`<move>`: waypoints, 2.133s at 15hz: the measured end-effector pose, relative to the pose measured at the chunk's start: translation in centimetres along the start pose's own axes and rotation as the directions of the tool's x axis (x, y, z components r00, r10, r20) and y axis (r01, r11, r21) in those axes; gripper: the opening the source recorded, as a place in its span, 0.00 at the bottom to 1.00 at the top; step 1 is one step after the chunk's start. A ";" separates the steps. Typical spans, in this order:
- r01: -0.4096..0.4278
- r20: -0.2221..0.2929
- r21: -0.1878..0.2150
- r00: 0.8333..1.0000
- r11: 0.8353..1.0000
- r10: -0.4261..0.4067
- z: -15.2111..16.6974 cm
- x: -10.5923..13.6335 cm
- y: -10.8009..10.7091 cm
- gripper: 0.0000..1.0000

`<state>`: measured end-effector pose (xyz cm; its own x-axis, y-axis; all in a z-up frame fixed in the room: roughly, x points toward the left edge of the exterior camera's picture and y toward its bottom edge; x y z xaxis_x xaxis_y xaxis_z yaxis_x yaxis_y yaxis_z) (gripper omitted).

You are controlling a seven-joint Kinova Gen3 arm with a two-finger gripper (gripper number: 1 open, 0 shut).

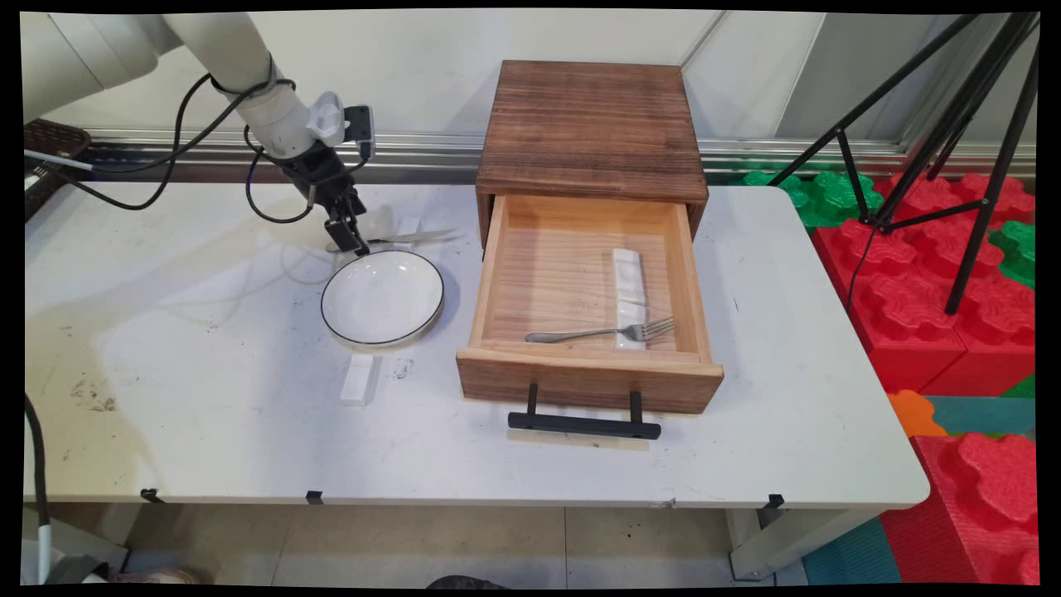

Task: Pick up the knife from the left of the white plate, then place the picked object into the drawer

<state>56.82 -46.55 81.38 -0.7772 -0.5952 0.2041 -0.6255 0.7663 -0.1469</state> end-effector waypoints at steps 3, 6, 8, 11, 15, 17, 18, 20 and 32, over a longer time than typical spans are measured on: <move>-0.004 -0.007 -0.012 1.000 1.000 0.003 0.4 0.0 -0.2 1.00; -0.003 -0.012 -0.021 1.000 1.000 0.002 0.7 0.0 -0.4 1.00; 0.000 -0.015 -0.026 1.000 1.000 0.000 0.9 0.0 -0.5 1.00; 0.004 -0.020 -0.031 1.000 0.999 -0.004 1.1 0.1 -0.6 0.00; 0.009 -0.023 -0.037 1.000 0.999 -0.010 1.3 0.1 -0.7 0.00; 0.011 -0.024 -0.039 1.000 0.999 -0.012 1.3 0.1 -0.7 0.00; 0.012 -0.024 -0.040 1.000 0.999 -0.013 1.3 0.1 -0.7 0.00; 0.015 -0.025 -0.041 1.000 0.999 -0.016 1.4 0.1 -0.8 0.00; 0.025 -0.048 -0.053 0.998 0.998 -0.028 -0.4 0.2 -0.7 0.00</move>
<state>57.10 -47.09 81.89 -0.7554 -0.6039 0.2544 -0.6402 0.7629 -0.0903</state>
